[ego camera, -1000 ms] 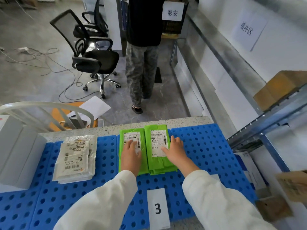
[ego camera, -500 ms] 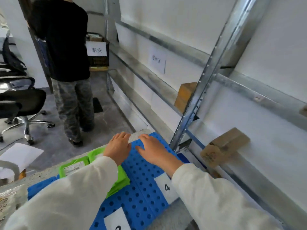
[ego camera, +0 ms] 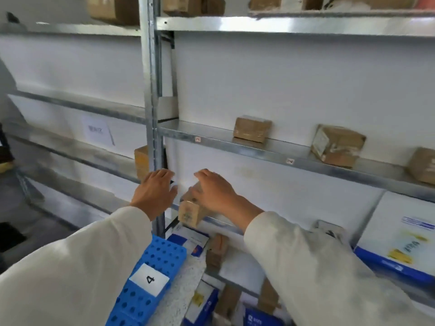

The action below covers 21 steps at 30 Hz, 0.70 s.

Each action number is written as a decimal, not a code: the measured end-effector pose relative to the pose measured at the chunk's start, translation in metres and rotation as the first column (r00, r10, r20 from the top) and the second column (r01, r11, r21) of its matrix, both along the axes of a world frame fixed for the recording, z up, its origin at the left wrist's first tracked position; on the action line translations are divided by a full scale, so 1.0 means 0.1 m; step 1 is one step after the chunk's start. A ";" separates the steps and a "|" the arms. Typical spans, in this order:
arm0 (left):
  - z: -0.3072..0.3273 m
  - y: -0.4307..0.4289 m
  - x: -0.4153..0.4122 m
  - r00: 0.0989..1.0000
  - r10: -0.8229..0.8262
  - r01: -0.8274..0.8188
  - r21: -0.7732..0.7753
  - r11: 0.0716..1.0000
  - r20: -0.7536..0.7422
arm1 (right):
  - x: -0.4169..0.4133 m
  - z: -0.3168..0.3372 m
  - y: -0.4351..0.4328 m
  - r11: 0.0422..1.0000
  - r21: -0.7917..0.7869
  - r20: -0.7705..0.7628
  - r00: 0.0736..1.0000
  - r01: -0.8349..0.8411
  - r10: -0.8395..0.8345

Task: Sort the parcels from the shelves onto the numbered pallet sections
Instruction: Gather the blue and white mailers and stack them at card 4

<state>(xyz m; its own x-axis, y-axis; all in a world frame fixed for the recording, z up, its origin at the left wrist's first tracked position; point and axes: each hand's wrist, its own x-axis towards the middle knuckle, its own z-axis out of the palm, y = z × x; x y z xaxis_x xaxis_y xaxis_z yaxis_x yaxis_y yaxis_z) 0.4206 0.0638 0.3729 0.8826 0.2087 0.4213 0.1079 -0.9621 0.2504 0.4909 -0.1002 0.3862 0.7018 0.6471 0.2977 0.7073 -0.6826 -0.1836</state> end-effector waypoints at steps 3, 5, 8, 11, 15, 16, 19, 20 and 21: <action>0.17 -0.60 0.12 0.990 -0.135 0.133 0.065 0.989 0.030 | -0.10 0.11 -0.72 0.996 0.020 0.017 0.996 0.090 -0.091; 0.26 -1.00 0.20 0.976 -0.215 0.209 0.111 0.971 0.040 | -0.16 0.15 -1.15 0.983 0.032 0.029 0.983 0.179 -0.180; 0.35 -1.59 0.30 0.958 -0.286 0.280 0.124 0.952 0.036 | -0.24 0.18 -1.73 0.949 0.041 0.019 0.950 0.311 -0.312; 0.35 -2.15 0.39 0.918 -0.397 0.390 0.160 0.907 0.018 | -0.31 0.16 -2.25 0.909 0.056 -0.004 0.910 0.413 -0.414; 0.15 -2.74 0.50 0.845 -0.536 0.529 0.166 0.832 -0.006 | -0.38 -0.03 -2.81 0.837 0.063 -0.057 0.839 0.544 -0.541; 0.08 -2.87 0.53 0.827 -0.561 0.556 0.158 0.816 -0.012 | -0.39 -0.08 -2.93 0.816 0.053 -0.074 0.818 0.575 -0.571; -0.13 -3.18 0.66 0.771 -0.636 0.635 0.133 0.761 -0.041 | -0.35 -0.26 -3.24 0.754 0.027 -0.118 0.751 0.656 -0.649; -0.19 -3.27 0.71 0.754 -0.654 0.655 0.128 0.745 -0.056 | -0.32 -0.31 -3.33 0.733 0.020 -0.129 0.729 0.680 -0.672; -0.25 -3.34 0.78 0.740 -0.669 0.673 0.120 0.730 -0.072 | -0.30 -0.36 -3.40 0.712 0.015 -0.145 0.706 0.702 -0.693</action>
<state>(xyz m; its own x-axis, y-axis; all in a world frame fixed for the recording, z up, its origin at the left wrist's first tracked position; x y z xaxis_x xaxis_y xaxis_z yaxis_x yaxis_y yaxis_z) 0.4983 -0.2705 0.3479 0.7814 -0.4962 0.3784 -0.5742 -0.8092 0.1245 0.4613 -0.4406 0.3507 0.9775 -0.0591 0.2024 0.0031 -0.9558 -0.2940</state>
